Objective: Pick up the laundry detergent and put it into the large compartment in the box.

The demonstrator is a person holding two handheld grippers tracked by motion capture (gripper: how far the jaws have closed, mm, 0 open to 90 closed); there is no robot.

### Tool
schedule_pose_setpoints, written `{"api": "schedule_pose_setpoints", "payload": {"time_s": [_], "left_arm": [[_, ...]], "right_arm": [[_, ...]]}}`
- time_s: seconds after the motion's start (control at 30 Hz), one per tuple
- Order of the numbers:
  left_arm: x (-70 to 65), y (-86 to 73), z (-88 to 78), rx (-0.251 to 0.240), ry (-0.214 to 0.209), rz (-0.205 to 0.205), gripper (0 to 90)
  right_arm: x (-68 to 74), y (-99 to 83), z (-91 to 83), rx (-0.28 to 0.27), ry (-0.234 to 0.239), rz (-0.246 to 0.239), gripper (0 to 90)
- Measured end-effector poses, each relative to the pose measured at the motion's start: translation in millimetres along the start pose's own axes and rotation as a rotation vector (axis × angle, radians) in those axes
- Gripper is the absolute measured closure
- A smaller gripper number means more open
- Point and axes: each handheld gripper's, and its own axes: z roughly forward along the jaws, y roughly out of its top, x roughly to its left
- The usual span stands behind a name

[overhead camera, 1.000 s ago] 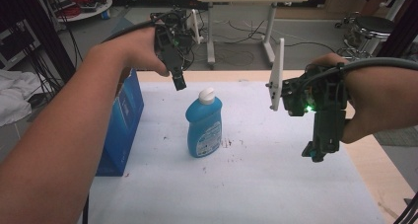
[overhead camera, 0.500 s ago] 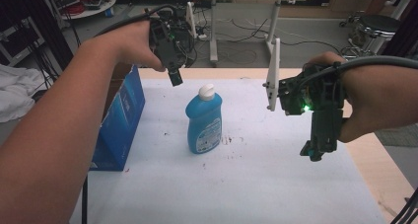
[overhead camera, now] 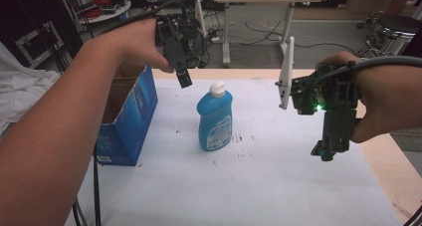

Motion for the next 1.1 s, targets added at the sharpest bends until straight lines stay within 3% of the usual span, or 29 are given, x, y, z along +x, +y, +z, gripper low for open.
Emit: {"api": "schedule_pose_setpoints", "payload": {"time_s": [0.23, 0.4, 0.53, 1.1], "left_arm": [[-15.4, -1.3, 7.2, -0.004, -0.009, 0.018, 1.7], [-21.4, -1.2, 11.7, -0.018, -0.037, 0.007, 1.7], [-28.0, 3.6, 18.4, -0.010, -0.058, 0.022, 1.7], [-37.1, 26.1, 38.9, 0.002, -0.076, 0.041, 1.7]], "right_arm": [[6.5, -2.4, 1.4, -0.001, -0.004, -0.001, 10.5], [8.4, -1.5, 0.8, -0.007, -0.007, -0.004, 10.5], [8.8, 1.4, 2.0, -0.013, -0.005, -0.013, 10.5], [7.9, 1.3, 6.8, -0.012, 0.000, -0.011, 10.5]]}}
